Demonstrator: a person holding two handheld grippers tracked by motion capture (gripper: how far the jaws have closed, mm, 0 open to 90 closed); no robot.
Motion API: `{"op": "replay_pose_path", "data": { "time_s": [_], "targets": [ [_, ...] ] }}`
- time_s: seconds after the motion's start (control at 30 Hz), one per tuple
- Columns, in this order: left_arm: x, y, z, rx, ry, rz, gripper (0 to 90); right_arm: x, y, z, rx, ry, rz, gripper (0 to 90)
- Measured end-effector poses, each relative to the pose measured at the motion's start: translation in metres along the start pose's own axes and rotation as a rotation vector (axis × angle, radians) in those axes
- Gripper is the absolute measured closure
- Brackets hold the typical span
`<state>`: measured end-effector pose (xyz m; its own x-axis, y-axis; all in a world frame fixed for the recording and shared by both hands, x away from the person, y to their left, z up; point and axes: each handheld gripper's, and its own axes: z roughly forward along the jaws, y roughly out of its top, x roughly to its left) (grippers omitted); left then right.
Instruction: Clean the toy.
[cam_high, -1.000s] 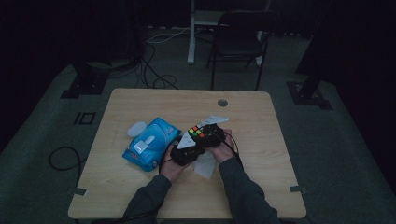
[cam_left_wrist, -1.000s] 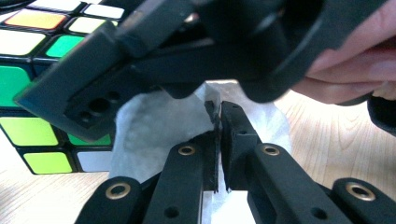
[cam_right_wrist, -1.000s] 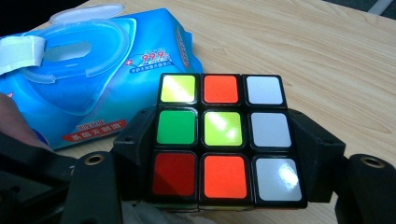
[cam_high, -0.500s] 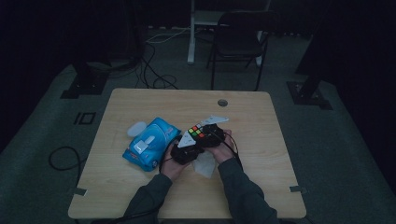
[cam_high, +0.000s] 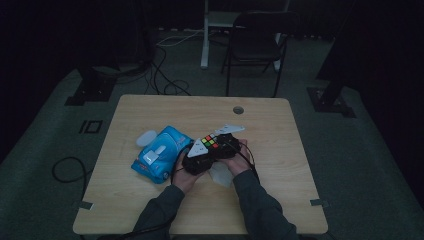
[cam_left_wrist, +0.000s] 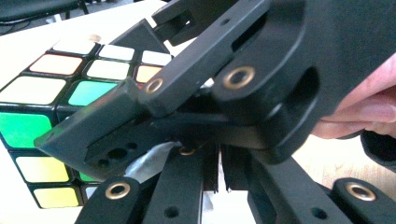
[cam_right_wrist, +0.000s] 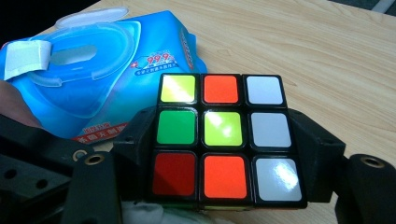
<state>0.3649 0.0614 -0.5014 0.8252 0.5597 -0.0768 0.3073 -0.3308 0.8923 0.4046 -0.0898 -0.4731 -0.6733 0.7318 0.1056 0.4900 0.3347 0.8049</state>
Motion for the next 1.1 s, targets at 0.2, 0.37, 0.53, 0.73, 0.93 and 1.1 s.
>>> {"op": "replay_pose_path", "data": {
  "time_s": [0.2, 0.37, 0.53, 0.73, 0.93, 1.1],
  "targets": [
    [0.001, -0.0028, 0.0025, 0.015, 0.006, 0.002, 86.9, 0.0001, 0.0019, -0.0021, -0.008, -0.001, 0.005, 34.0],
    [0.0025, -0.007, 0.0059, 0.036, 0.013, 0.001, 87.0, -0.0002, 0.0026, -0.0031, -0.013, -0.004, 0.008, 34.0],
    [0.0021, -0.0067, 0.006, 0.035, 0.012, -0.001, 87.0, -0.0011, 0.0017, -0.0031, -0.014, -0.002, 0.011, 34.0],
    [0.0, -0.0019, 0.0031, 0.01, 0.008, -0.003, 86.9, -0.001, 0.001, -0.0028, -0.012, 0.002, 0.011, 33.9],
    [-0.002, 0.0012, 0.0006, -0.007, 0.006, 0.001, 86.8, -0.0005, -0.0005, -0.0016, -0.007, 0.004, 0.014, 33.9],
    [-0.0012, -0.0005, 0.0022, -0.001, 0.013, 0.001, 86.9, 0.0, 0.0002, -0.0022, -0.008, 0.002, 0.011, 33.9]
  ]
}}
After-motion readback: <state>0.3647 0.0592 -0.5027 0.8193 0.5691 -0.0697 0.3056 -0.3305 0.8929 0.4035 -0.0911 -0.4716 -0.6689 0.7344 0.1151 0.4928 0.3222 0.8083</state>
